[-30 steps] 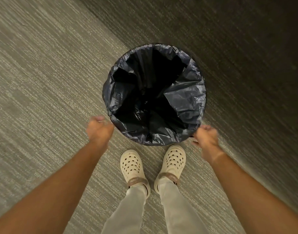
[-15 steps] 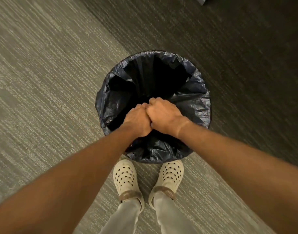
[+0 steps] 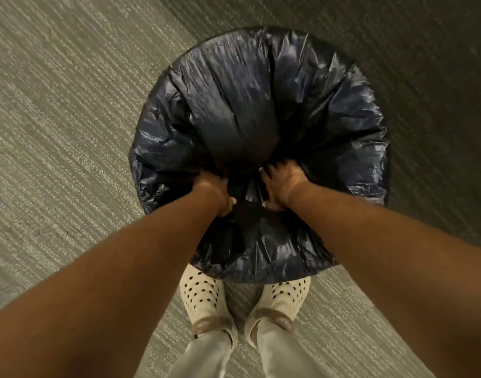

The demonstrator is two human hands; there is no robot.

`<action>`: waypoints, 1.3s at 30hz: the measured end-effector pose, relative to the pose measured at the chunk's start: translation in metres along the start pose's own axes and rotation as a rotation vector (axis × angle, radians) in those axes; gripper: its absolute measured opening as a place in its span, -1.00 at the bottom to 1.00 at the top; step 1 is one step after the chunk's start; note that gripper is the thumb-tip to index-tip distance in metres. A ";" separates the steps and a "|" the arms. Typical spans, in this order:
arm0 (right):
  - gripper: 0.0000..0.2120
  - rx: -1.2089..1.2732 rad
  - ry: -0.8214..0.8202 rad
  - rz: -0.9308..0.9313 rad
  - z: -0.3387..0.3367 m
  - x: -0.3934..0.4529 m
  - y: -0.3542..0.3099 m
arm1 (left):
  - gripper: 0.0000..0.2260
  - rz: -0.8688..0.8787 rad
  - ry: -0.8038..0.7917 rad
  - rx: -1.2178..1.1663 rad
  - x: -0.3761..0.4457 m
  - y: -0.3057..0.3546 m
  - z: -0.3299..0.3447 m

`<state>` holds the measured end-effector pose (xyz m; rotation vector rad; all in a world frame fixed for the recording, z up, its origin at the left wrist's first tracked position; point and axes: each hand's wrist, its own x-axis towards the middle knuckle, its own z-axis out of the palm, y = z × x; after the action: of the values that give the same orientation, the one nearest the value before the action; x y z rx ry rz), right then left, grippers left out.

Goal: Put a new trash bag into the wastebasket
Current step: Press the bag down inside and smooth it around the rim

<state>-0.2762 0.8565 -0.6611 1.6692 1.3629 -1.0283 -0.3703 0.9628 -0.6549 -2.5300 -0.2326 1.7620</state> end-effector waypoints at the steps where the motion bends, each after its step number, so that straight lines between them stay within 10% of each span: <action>1: -0.18 -0.006 -0.024 0.011 0.005 0.000 0.002 | -0.33 -0.014 -0.025 -0.007 -0.001 -0.002 0.000; 6: -0.17 0.105 -0.027 0.039 0.007 -0.008 0.013 | -0.34 -0.010 -0.015 -0.032 -0.007 0.002 -0.008; 12: -0.62 0.439 0.359 -0.045 -0.011 -0.016 -0.009 | -0.53 0.230 0.255 -0.168 -0.031 0.015 -0.020; 19: -0.30 0.480 -0.116 -0.146 0.007 0.001 -0.024 | -0.65 0.080 0.303 -0.663 -0.028 -0.008 -0.043; 23: -0.37 0.517 -0.243 -0.222 0.006 -0.002 -0.031 | -0.68 0.063 0.309 -0.601 -0.017 -0.010 -0.061; 31: -0.43 1.020 0.165 -0.029 -0.033 -0.025 0.039 | -0.34 0.119 0.192 -0.125 -0.043 0.004 -0.010; 39: -0.26 0.517 0.225 -0.049 -0.025 -0.043 0.016 | -0.34 0.094 0.077 -0.115 -0.064 0.016 -0.011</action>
<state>-0.2617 0.8592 -0.6108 2.1924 1.3570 -1.3350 -0.3802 0.9377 -0.5936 -2.7254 -0.2209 1.7260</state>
